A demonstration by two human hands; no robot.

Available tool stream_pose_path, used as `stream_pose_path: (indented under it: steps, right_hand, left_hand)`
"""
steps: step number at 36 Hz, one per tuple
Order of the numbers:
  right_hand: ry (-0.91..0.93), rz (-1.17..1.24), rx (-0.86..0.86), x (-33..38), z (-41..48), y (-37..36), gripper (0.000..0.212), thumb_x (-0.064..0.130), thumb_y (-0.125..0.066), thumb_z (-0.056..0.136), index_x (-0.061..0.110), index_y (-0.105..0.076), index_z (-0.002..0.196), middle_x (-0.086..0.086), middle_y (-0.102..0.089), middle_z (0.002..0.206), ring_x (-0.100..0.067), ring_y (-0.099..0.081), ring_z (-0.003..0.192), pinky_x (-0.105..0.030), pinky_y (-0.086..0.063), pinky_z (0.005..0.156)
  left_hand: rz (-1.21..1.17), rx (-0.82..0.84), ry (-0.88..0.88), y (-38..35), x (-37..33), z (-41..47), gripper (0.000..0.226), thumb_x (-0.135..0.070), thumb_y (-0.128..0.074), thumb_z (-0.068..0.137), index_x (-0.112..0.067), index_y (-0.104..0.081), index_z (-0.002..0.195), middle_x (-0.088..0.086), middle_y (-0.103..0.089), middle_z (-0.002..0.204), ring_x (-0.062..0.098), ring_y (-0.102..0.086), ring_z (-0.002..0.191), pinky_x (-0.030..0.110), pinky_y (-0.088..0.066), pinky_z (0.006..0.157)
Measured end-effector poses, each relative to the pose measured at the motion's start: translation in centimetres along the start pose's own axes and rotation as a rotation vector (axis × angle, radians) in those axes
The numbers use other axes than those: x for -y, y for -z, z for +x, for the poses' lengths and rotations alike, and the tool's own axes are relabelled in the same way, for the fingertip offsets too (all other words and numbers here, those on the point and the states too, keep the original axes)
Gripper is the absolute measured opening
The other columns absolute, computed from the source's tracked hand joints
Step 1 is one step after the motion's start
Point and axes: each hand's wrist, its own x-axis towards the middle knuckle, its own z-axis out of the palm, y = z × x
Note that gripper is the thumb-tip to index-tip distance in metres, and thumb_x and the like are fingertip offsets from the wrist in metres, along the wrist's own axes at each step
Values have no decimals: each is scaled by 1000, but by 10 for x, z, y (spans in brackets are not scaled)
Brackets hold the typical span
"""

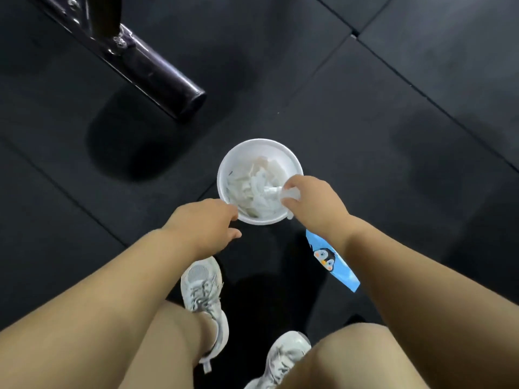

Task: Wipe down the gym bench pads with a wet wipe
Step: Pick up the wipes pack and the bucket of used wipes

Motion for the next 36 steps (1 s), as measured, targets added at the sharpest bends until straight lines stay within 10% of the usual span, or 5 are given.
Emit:
stream_pose_path:
  steps: [6, 16, 23, 30, 36]
  right_hand:
    - [36, 68, 93, -41, 49, -33, 56, 30, -63, 88, 29, -43, 140, 8, -46, 137, -15, -49, 121, -32, -44, 98]
    - [154, 150, -245, -94, 40, -12, 13, 23, -55, 94, 23, -67, 99, 15, -59, 82, 0, -53, 72, -16, -42, 67]
    - [-143, 249, -257, -164, 5, -14, 7, 27, -57, 90, 26, -64, 90, 14, -63, 85, -5, -58, 78, -24, -50, 73]
    - [-442, 2, 29, -240, -1, -59, 37, 39, -55, 89, 19, -53, 121, -1, -59, 117, -22, -55, 97, -35, -50, 81]
    - [-585, 68, -118, -274, 0, -107, 49, 31, -61, 87, 11, -40, 125, -10, -43, 124, -27, -47, 106, -37, -47, 81]
  left_hand:
    - [139, -4, -68, -2, 0, 64, 31, -47, -48, 91, -32, -51, 119, -9, -57, 113, 17, -56, 103, 36, -50, 79]
    - [149, -89, -143, 4, -26, 109, 41, -50, -51, 90, -35, -46, 128, -12, -54, 122, 14, -52, 107, 30, -42, 79]
    - [372, -129, -391, -11, -81, 120, 37, -49, -45, 93, -31, -49, 126, -10, -51, 122, 19, -49, 113, 33, -42, 81]
    - [649, -161, -632, -45, -124, 148, 35, -44, -43, 94, -21, -49, 120, -3, -48, 116, 19, -42, 109, 35, -42, 93]
    - [807, -134, -635, -74, -138, 168, 25, -39, -42, 95, -20, -49, 110, -2, -47, 111, 19, -41, 106, 31, -42, 86]
